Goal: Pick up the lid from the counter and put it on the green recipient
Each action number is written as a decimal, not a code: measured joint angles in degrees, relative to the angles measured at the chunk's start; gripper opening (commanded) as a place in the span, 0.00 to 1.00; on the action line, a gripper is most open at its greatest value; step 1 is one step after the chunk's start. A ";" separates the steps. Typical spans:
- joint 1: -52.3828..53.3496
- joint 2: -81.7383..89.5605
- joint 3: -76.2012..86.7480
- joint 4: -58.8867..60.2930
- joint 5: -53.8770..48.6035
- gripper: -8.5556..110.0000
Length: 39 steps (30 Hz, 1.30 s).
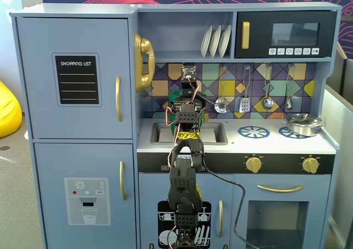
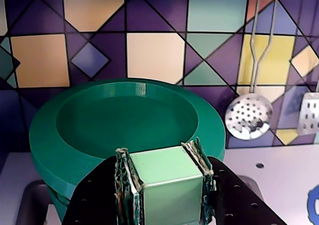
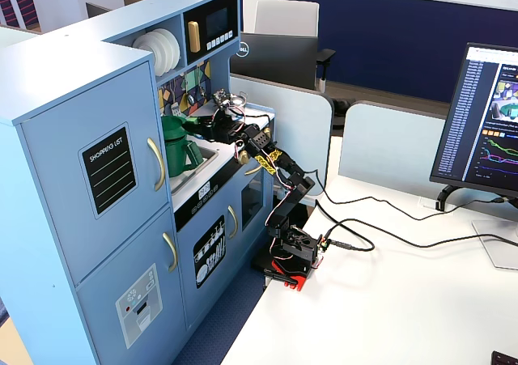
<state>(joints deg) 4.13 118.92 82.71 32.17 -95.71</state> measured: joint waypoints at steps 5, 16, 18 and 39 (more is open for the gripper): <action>-0.53 -1.41 0.00 -1.58 0.00 0.07; -0.09 -0.97 4.39 -2.29 -0.62 0.07; -0.09 -0.26 5.36 -2.29 -1.76 0.16; 0.53 34.98 20.30 27.16 -2.99 0.32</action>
<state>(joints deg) 4.66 153.90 103.01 59.33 -98.70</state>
